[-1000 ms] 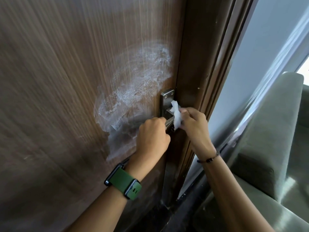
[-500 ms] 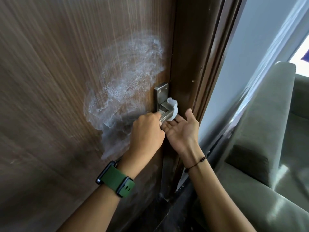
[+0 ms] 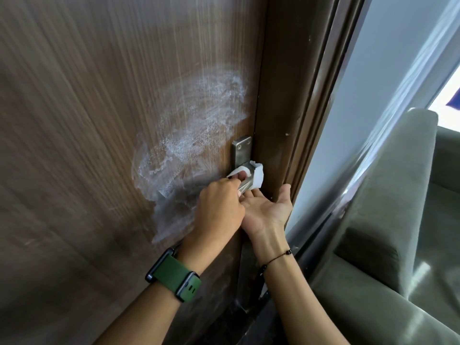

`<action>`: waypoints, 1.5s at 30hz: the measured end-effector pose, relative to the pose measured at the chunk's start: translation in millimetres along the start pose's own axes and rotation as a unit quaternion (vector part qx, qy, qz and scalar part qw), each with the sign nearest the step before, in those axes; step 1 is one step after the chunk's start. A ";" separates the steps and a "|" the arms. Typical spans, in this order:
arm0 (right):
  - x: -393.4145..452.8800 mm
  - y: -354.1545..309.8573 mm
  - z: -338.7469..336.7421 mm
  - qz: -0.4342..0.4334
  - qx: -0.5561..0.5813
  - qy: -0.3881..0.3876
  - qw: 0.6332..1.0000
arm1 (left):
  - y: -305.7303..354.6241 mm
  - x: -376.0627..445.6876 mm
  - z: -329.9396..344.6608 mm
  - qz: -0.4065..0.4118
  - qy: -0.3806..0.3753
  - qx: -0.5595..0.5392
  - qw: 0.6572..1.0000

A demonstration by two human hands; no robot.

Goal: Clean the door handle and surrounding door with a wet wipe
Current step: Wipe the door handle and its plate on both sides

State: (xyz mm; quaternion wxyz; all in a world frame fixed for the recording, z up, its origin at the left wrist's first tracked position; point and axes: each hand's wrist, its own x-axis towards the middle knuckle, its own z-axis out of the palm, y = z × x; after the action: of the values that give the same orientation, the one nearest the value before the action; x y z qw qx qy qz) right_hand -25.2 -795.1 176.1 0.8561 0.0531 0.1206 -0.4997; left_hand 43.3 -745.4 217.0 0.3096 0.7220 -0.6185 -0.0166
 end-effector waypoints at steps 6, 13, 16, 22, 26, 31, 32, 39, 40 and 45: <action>-3.6 -0.8 -6.7 -0.003 -0.020 0.007 1.000 | 0.7 1.3 0.9 -0.011 -0.010 0.012 1.000; 7.8 8.6 -0.9 -0.123 -0.182 0.059 0.974 | 1.0 2.1 1.6 -0.003 -0.007 0.024 1.000; 8.8 9.2 -12.1 -0.206 -0.319 0.096 0.920 | 0.3 1.7 2.6 -0.002 -0.004 0.029 1.000; 6.7 4.1 -1.4 -0.155 -0.279 0.105 0.942 | -0.1 4.9 -1.7 -0.003 -0.012 0.021 1.000; 4.7 5.0 0.3 -0.111 -0.305 0.108 0.940 | -8.9 10.5 -19.6 0.008 -0.060 0.002 0.998; 2.4 20.7 3.6 -0.052 -0.235 0.066 0.968 | -22.3 8.1 -39.6 -0.049 -0.041 -0.124 0.990; -0.9 24.9 3.5 -0.029 -0.221 0.044 0.974 | -26.4 7.0 -41.5 -0.063 -0.029 -0.155 0.985; 5.9 28.7 8.0 -0.024 -0.090 0.028 0.995 | -44.2 -14.5 -48.8 -0.139 -0.023 -0.267 0.953; 5.8 32.3 4.1 -0.020 -0.092 0.023 0.995 | -44.7 -17.7 -49.7 -0.141 -0.023 -0.272 0.952; 12.3 17.9 3.7 -0.041 -0.105 0.045 0.993 | -42.8 -25.1 -51.3 -0.129 -0.041 -0.270 0.953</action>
State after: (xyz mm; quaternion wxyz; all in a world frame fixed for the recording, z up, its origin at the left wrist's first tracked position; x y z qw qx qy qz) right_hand -3.3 -797.4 176.0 0.8294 -0.0202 0.2127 -0.5161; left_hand 96.1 -699.0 229.4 0.4624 0.6837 -0.5048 -0.2527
